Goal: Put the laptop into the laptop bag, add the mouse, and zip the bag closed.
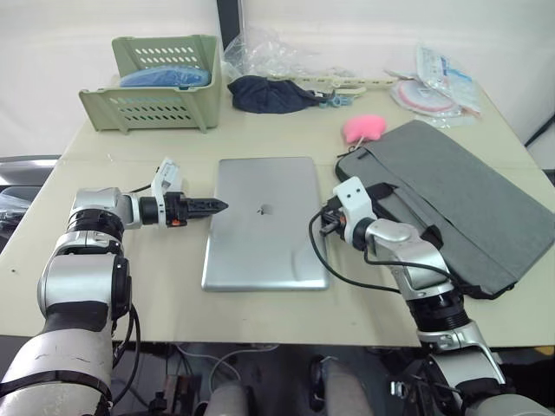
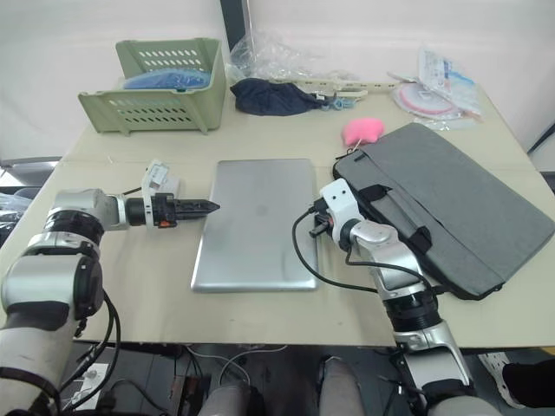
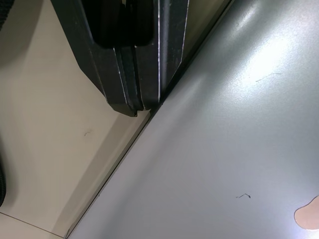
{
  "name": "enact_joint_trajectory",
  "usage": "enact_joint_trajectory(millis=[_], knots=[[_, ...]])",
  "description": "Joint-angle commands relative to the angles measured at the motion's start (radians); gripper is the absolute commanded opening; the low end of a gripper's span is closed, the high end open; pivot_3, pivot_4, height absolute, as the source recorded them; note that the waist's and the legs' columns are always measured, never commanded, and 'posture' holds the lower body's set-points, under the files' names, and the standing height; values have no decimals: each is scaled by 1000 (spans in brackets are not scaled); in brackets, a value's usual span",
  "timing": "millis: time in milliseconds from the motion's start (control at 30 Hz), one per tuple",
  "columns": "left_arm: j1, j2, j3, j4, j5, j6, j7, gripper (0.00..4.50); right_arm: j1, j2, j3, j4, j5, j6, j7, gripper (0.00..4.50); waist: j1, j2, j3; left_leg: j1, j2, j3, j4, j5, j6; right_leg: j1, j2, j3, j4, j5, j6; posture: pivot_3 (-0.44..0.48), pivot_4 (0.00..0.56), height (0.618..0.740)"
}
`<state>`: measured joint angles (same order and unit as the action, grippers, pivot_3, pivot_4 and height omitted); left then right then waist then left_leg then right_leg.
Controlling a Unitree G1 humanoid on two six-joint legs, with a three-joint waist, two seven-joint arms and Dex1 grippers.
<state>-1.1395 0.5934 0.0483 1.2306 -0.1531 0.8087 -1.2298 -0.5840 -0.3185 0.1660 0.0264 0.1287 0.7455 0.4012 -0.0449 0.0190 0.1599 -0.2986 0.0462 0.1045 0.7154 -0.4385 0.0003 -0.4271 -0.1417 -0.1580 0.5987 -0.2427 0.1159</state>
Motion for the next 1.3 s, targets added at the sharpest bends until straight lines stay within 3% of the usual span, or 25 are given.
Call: enact_joint_trajectory(millis=[33, 433, 1300], knots=[[38, -37, -11, 26, 24, 11, 37, 4500, -32, 42, 44, -23, 8, -27, 42, 73, -3, 1, -1, 0, 0, 0, 0, 0, 0, 0, 0, 0, 0, 0, 0, 0, 150, 740], [55, -61, 38, -12, -19, 97, -24, 4500, -17, 116, 95, -41, -24, -29, 62, 73, -15, 2, -1, 0, 0, 0, -1, 0, 0, 0, 0, 0, 1, 0, 0, 0, 150, 740], [101, -55, 84, -97, -78, 234, -89, 4500, 10, 128, 70, -22, -63, -47, 88, 73, -42, 1, -1, 1, 0, -1, -7, 0, 0, -1, 1, -2, -4, 0, 0, 0, 150, 740]])
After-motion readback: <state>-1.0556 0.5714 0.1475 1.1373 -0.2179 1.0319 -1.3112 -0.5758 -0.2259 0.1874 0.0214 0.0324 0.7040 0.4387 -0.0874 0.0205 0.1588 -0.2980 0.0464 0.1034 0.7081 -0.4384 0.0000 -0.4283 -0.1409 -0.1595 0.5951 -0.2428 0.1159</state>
